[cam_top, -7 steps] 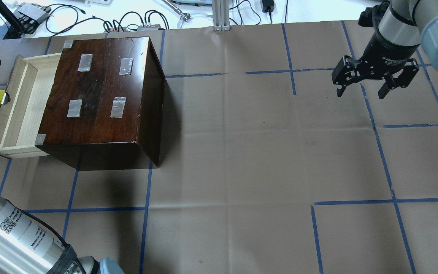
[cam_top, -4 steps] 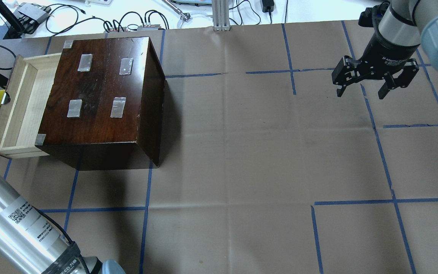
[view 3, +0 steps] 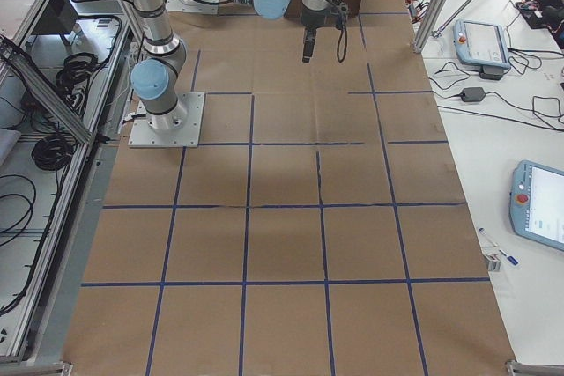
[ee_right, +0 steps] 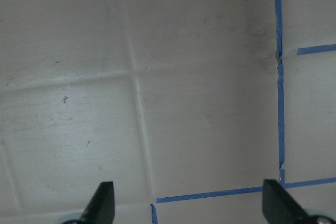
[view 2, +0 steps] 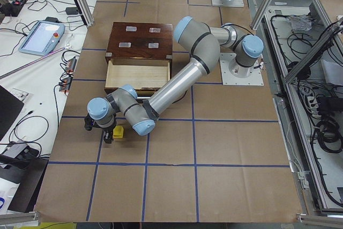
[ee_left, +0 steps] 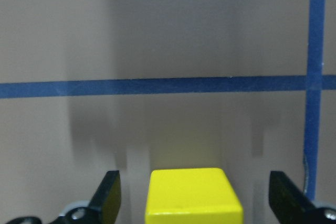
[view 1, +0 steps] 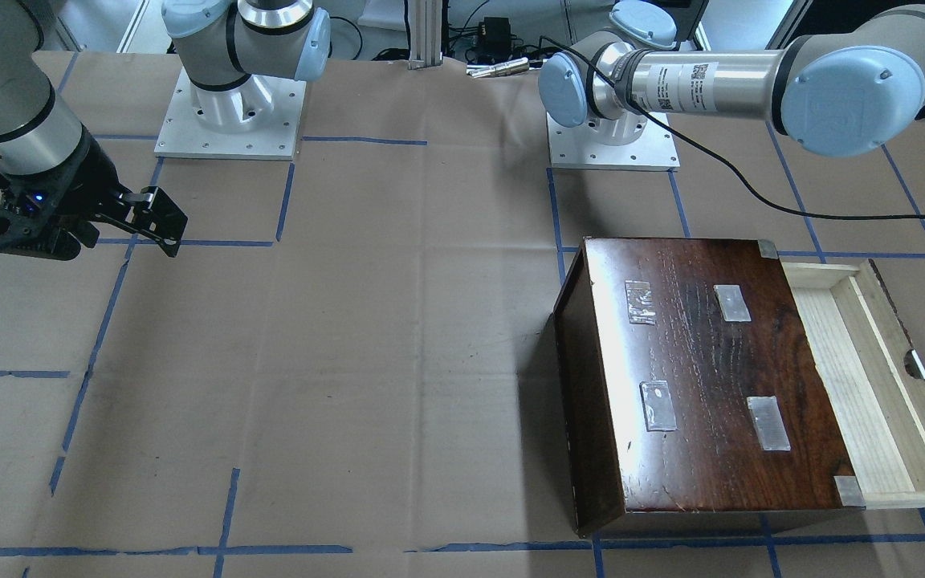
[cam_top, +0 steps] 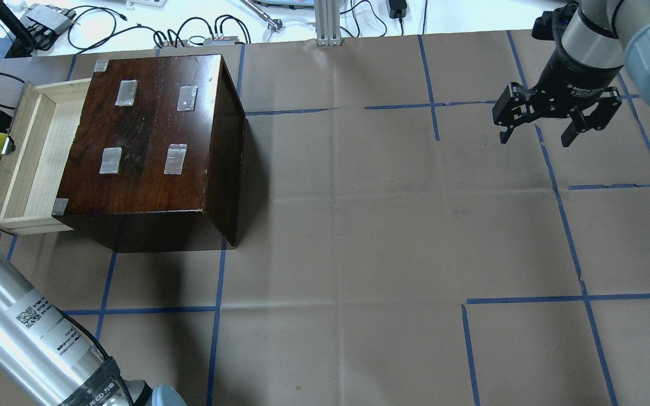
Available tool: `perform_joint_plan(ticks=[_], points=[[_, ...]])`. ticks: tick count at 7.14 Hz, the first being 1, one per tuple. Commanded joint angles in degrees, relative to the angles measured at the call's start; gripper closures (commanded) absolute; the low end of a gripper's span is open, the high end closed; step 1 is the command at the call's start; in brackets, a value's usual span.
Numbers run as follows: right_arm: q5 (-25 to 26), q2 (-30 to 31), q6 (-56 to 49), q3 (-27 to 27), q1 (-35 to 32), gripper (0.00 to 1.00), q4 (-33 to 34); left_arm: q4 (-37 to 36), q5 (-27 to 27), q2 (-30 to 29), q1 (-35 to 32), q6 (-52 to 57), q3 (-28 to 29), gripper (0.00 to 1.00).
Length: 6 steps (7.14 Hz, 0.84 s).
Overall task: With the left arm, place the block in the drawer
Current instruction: 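Move the left gripper down over the yellow cube, then grasp the yellow cube with the left gripper and lift it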
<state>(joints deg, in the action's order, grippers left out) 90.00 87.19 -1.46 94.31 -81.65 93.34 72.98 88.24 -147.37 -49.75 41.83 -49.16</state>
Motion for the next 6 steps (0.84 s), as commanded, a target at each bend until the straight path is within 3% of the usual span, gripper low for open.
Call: perform_joint_plan(ticks=[1, 2, 4, 5, 6], points=[[0.0, 0.0, -0.03, 0.0, 0.0, 0.0, 0.0, 0.14, 2.2, 0.06, 0.0, 0.01, -0.58, 0.02], [0.0, 0.0, 0.05, 0.0, 0.0, 0.0, 0.0, 0.32, 2.46, -0.03, 0.0, 0.18, -0.67, 0.04], [0.0, 0.0, -0.03, 0.0, 0.0, 0.0, 0.0, 0.5, 2.46, 0.06, 0.0, 0.01, -0.67, 0.27], [0.0, 0.0, -0.03, 0.0, 0.0, 0.0, 0.0, 0.5, 2.46, 0.32, 0.0, 0.62, -0.67, 0.49], [0.0, 0.0, -0.03, 0.0, 0.0, 0.0, 0.0, 0.76, 3.42, 0.5, 0.0, 0.62, -0.58, 0.78]])
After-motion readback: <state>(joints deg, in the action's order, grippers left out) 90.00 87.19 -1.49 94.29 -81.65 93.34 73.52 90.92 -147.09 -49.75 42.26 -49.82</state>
